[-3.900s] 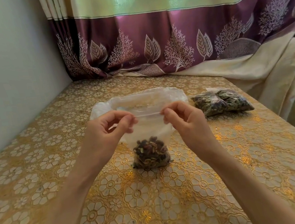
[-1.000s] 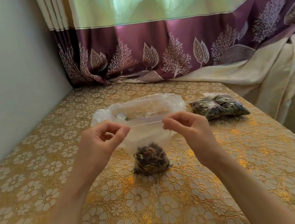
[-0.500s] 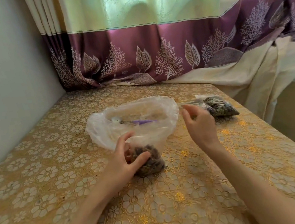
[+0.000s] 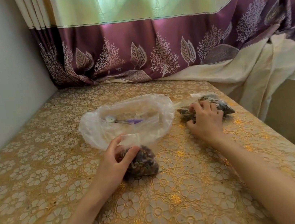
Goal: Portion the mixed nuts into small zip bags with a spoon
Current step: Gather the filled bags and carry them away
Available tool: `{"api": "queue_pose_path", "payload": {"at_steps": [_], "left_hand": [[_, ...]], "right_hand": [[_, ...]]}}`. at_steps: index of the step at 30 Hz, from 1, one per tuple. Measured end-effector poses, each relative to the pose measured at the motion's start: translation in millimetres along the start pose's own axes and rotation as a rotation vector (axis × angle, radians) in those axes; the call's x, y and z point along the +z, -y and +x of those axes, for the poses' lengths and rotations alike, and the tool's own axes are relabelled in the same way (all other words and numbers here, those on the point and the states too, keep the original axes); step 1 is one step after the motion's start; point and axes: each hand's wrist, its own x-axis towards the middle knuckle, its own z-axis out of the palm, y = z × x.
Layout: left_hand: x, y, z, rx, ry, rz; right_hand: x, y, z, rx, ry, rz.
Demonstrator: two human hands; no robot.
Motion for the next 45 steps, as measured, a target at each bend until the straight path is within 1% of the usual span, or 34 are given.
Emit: {"api": "queue_pose_path", "payload": {"at_steps": [2, 4, 8, 10, 13, 15, 16, 18, 19, 20, 21, 24, 25, 27, 29, 30, 35, 38, 40, 45], "left_hand": [[1, 0, -1, -0.014, 0.003, 0.008], [3, -2, -3, -0.029, -0.002, 0.015], [9, -8, 0, -0.069, -0.05, 0.068], [12, -9, 5, -0.111, -0.077, 0.075], [16, -9, 3, -0.163, -0.113, 0.07], [16, -8, 0, -0.207, -0.124, 0.119], [17, -9, 2, -0.252, -0.134, 0.164], [21, -8, -10, -0.301, -0.143, 0.142], [18, -7, -13, -0.318, -0.129, 0.167], [17, -34, 7, -0.417, -0.059, 0.186], [17, -52, 15, -0.514, -0.006, 0.172], [20, -38, 18, -0.587, 0.016, 0.16], [22, -40, 23, -0.634, 0.046, 0.151], [22, -59, 25, -0.662, 0.106, 0.134], [23, -83, 20, -0.663, 0.115, 0.128], [26, -93, 20, -0.67, 0.119, 0.131], [45, -154, 8, -0.696, 0.249, 0.107], [62, -192, 0, -0.68, 0.341, 0.083], [72, -208, -7, -0.647, 0.445, 0.113], [106, -241, -12, -0.57, 0.745, 0.15]], "right_hand": [[-6, -3, -10, -0.001, -0.024, 0.068], [-12, -6, -17, -0.015, -0.005, 0.117], [-15, -9, -24, -0.053, 0.066, 0.085], [-12, -11, -24, -0.057, 0.061, 0.094], [-11, -14, -28, -0.052, 0.07, 0.178], [-12, -14, -30, -0.057, 0.069, 0.208], [-12, -18, -29, -0.06, 0.098, 0.214], [-17, -19, -41, -0.102, 0.113, 0.233], [-14, -14, -45, -0.117, 0.132, 0.267], [-46, -26, -20, -0.027, 0.222, 0.301], [-60, -25, -14, 0.042, 0.255, 0.335], [-56, -25, -22, 0.161, 0.324, 0.451], [-62, -28, -22, 0.21, 0.341, 0.474], [-92, -33, -25, 0.291, 0.401, 0.502], [-123, -40, -35, 0.393, 0.453, 0.548], [-137, -43, -37, 0.459, 0.452, 0.57], [-211, -60, -66, 0.718, 0.401, 0.599], [-256, -72, -94, 0.959, 0.344, 0.667], [-281, -81, -117, 1.102, 0.258, 0.682], [-328, -97, -175, 1.422, -0.035, 0.693]]}}
